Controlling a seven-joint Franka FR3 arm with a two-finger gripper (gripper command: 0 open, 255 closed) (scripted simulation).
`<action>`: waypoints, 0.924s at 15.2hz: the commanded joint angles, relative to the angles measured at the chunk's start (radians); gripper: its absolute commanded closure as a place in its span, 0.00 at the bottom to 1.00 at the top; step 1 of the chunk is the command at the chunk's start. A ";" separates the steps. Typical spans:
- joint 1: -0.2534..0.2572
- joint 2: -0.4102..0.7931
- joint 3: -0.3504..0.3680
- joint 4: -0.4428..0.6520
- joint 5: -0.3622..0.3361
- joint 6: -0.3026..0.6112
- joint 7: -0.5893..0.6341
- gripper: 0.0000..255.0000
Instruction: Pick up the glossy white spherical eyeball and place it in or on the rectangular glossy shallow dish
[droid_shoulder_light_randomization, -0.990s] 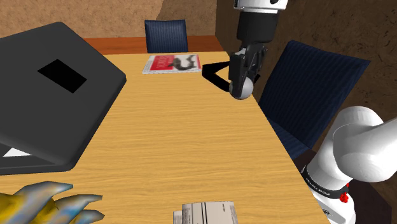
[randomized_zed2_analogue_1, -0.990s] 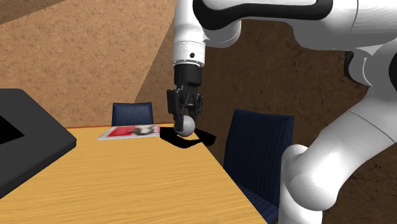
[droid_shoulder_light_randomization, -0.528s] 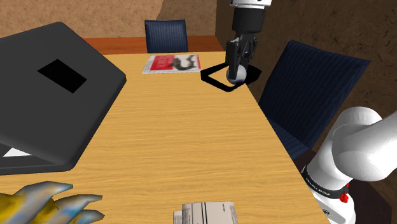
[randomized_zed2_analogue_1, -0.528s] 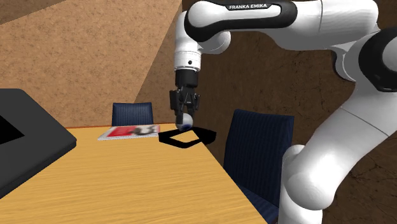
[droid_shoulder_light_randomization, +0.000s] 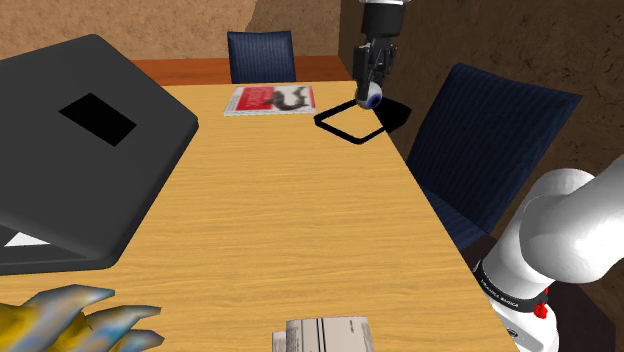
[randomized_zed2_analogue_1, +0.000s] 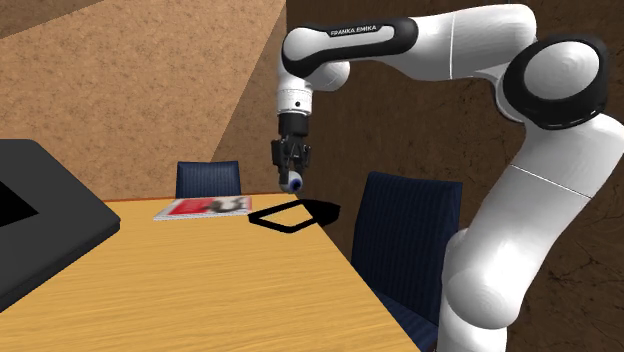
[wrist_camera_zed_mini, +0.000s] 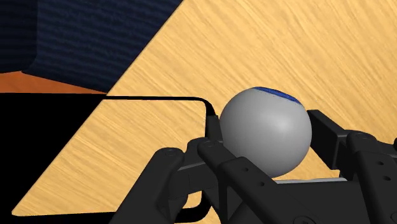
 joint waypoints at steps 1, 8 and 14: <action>-0.011 0.048 -0.027 0.039 -0.011 0.004 -0.039 1.00; -0.055 0.243 -0.122 0.235 -0.027 -0.012 -0.177 1.00; -0.088 0.384 -0.173 0.380 -0.015 -0.027 -0.263 1.00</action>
